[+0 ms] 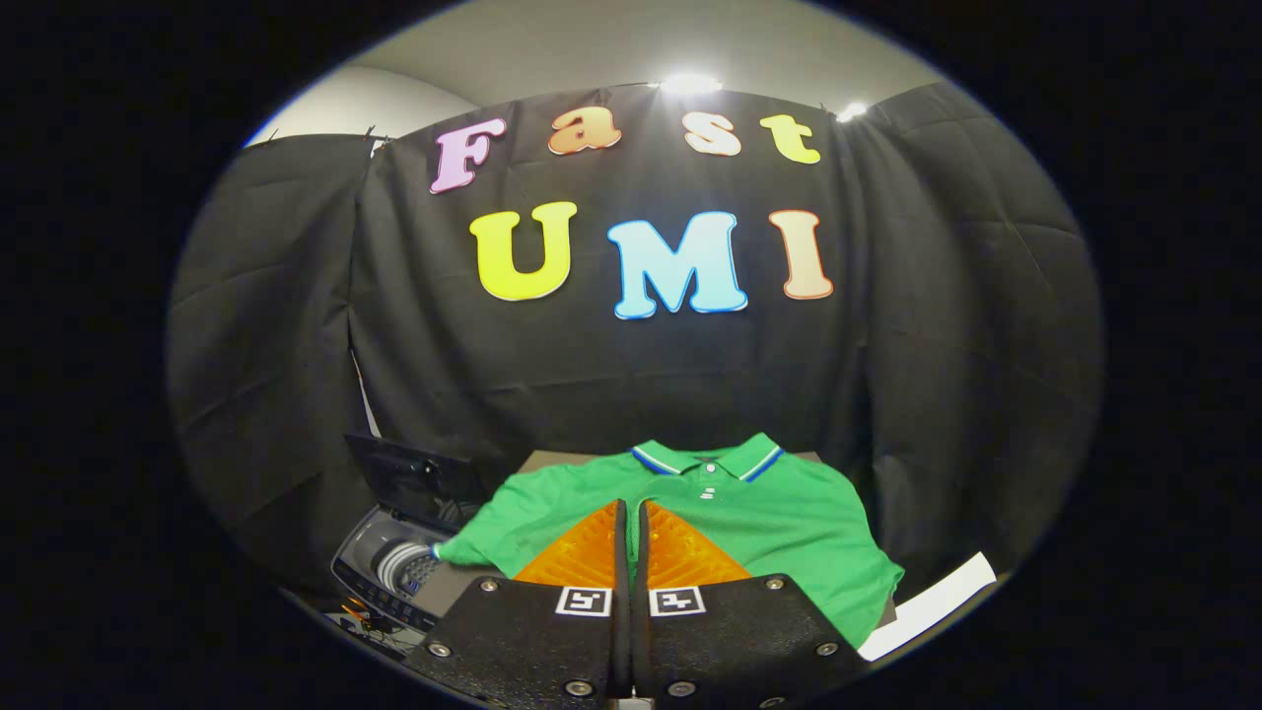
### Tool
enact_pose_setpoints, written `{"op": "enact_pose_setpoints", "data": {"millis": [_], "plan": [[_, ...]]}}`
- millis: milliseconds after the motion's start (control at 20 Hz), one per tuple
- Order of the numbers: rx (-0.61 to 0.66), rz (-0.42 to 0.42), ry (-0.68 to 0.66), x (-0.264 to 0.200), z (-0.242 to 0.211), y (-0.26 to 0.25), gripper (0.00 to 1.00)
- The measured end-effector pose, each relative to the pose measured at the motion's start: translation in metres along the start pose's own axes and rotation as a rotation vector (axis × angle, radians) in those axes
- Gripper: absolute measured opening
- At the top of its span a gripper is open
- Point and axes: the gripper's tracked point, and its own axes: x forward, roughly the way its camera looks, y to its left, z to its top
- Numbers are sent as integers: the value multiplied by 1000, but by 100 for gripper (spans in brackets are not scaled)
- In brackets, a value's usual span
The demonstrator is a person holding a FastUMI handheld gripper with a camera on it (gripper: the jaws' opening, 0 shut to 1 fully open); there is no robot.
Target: Put the clothes into the washing machine and then close the washing machine lid.
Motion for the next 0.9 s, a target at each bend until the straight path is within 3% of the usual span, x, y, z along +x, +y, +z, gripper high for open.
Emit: {"op": "enact_pose_setpoints", "data": {"millis": [400, 900], "plan": [[-12, 131, -95, -5, 70, 66, 0], [-53, 216, -139, -12, 78, 232, 0]]}}
